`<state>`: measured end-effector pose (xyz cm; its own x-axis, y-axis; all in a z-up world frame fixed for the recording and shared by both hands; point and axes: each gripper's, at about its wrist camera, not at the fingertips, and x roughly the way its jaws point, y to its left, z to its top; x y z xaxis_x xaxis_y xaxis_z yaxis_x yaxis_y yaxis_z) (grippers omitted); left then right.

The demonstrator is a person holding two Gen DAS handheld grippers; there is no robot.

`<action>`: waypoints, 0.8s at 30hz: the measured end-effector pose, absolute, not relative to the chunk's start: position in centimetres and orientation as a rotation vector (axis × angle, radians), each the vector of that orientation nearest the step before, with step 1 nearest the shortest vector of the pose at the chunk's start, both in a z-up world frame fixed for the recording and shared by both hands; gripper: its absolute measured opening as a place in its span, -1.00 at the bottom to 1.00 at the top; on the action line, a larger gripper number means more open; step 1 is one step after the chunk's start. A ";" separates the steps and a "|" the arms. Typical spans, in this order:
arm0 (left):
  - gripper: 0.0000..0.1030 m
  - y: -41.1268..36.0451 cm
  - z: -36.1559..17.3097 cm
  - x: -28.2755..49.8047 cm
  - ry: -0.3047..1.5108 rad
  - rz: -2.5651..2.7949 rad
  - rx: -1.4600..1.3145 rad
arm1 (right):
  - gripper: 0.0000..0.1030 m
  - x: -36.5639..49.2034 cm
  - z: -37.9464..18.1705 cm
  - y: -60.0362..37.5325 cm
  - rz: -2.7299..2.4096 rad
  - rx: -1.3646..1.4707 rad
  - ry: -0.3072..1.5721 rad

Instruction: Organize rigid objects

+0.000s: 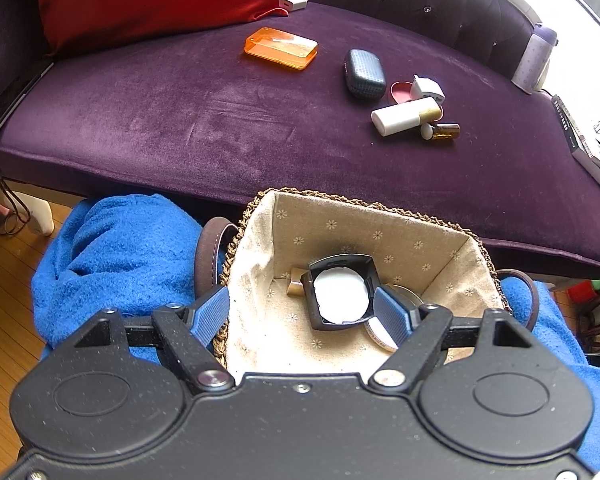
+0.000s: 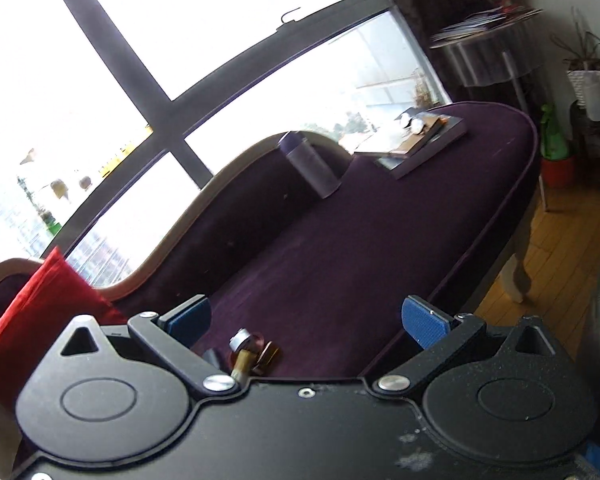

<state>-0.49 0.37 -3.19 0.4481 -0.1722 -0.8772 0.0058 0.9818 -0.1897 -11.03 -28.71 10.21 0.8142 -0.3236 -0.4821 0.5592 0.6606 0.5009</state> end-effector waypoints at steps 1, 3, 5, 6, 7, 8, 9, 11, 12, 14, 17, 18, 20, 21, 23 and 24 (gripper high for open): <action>0.48 0.4 -3.2 -0.5 1.103 -0.111 -0.169 | 1.00 -11.1 10.2 -29.8 -0.549 0.680 0.359; 0.48 0.4 -3.2 -0.5 1.104 -0.111 -0.169 | 1.00 -11.3 9.9 -31.8 -0.630 0.673 0.341; 0.48 0.4 -3.2 -0.5 1.104 -0.110 -0.170 | 1.00 -11.7 9.4 -33.8 -0.702 0.679 0.332; 0.48 0.4 -3.2 -0.5 1.103 -0.110 -0.171 | 1.00 -12.0 9.2 -34.6 -0.742 0.678 0.324; 0.48 0.5 -3.1 -0.5 1.103 -0.111 -0.173 | 1.00 -12.3 8.9 -35.4 -0.777 0.672 0.315; 0.48 0.6 -3.0 -0.4 1.102 -0.112 -0.178 | 1.00 -12.5 8.7 -35.9 -0.811 0.660 0.307; 0.48 0.7 -2.9 -0.4 1.097 -0.112 -0.185 | 1.00 -12.7 8.4 -36.4 -0.846 0.646 0.300; 0.52 0.8 -2.6 -0.5 1.083 -0.097 -0.188 | 1.00 -13.4 7.9 -37.3 -0.908 0.605 0.289; 0.59 0.9 -2.4 -0.6 1.070 -0.070 -0.173 | 1.00 -13.7 7.7 -37.6 -0.940 0.580 0.282; 0.60 1.1 -2.3 -0.7 1.052 -0.039 -0.161 | 0.99 -14.0 7.1 -37.9 -1.014 0.518 0.272; 0.60 1.1 -2.3 -0.6 1.056 -0.046 -0.169 | 0.99 -14.8 6.8 -37.6 -1.086 0.380 0.281; 0.60 1.1 -2.3 -0.6 1.055 -0.044 -0.161 | 0.99 -14.9 6.7 -37.3 -1.090 0.326 0.290; 0.60 0.9 -2.3 -0.6 1.052 -0.048 -0.151 | 0.99 -14.8 6.8 -36.4 -1.065 0.243 0.303; 0.60 0.8 -2.2 -0.7 1.048 -0.047 -0.144 | 0.99 -14.7 7.0 -35.5 -1.044 0.219 0.305; 0.60 0.6 -2.0 -0.7 1.041 -0.045 -0.130 | 0.99 -14.3 7.4 -34.3 -0.996 0.203 0.302; 0.60 0.5 -1.9 -0.7 1.038 -0.046 -0.125 | 0.99 -14.0 7.7 -33.8 -0.967 0.207 0.305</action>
<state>-0.71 0.48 -1.92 0.5080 -0.0971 -0.8559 -0.0208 0.9919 -0.1249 -13.99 -33.82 7.70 0.5302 -0.7747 -0.3445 0.8323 0.5530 0.0372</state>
